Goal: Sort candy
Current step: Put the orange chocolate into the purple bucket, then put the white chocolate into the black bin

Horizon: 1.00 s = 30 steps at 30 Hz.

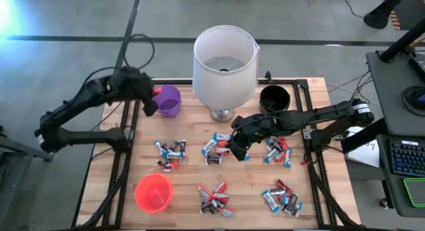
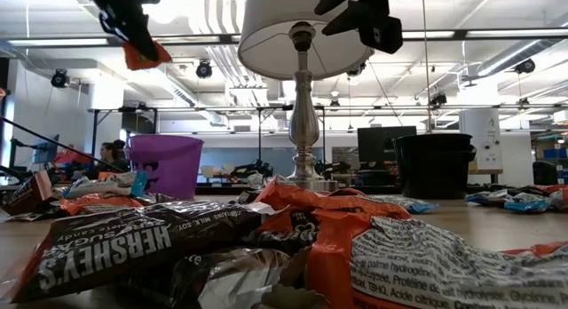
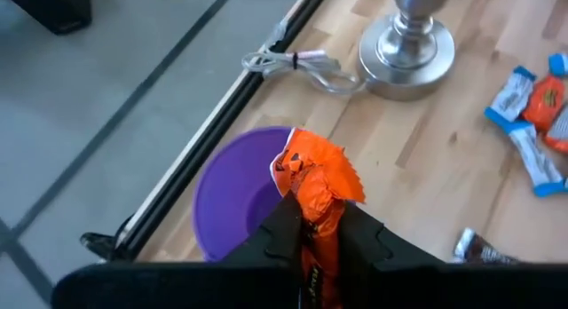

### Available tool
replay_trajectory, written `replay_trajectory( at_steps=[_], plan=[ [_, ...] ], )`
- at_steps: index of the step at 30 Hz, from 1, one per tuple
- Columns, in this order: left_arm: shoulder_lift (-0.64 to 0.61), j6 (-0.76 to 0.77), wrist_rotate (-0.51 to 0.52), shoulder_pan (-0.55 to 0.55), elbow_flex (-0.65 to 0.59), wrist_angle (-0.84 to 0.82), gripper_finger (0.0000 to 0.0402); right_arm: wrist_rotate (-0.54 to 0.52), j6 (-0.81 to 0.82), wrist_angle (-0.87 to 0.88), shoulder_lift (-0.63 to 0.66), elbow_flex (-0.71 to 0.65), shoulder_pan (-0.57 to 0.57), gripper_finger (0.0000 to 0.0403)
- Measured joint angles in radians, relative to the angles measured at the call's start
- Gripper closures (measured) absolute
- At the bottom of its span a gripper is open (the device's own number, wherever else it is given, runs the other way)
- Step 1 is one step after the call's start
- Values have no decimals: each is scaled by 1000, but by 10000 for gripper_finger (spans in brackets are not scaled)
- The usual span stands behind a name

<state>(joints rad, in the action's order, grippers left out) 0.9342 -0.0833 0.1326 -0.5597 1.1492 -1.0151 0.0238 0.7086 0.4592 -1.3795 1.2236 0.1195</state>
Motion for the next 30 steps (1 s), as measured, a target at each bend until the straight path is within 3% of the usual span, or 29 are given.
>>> replay_trajectory(
  at_steps=[3, 8, 14, 24, 30],
  plan=[
    [43, -25, -63, -82, 0, 33, 373, 0, -1, 0, 0, 0, 0, 289],
    [134, -67, -81, -151, 0, 46, 371, 0, -1, 0, 0, 0, 0, 289],
    [207, -110, -178, -158, 0, 46, 370, 1, -1, 0, 3, 0, 0, 289],
    [242, -145, -179, -159, 6, 35, 315, 2, 25, 0, 5, 0, 0, 289],
    [240, -203, -179, -159, 53, -59, 291, 2, 25, 8, 5, 0, 0, 289]
  ],
)
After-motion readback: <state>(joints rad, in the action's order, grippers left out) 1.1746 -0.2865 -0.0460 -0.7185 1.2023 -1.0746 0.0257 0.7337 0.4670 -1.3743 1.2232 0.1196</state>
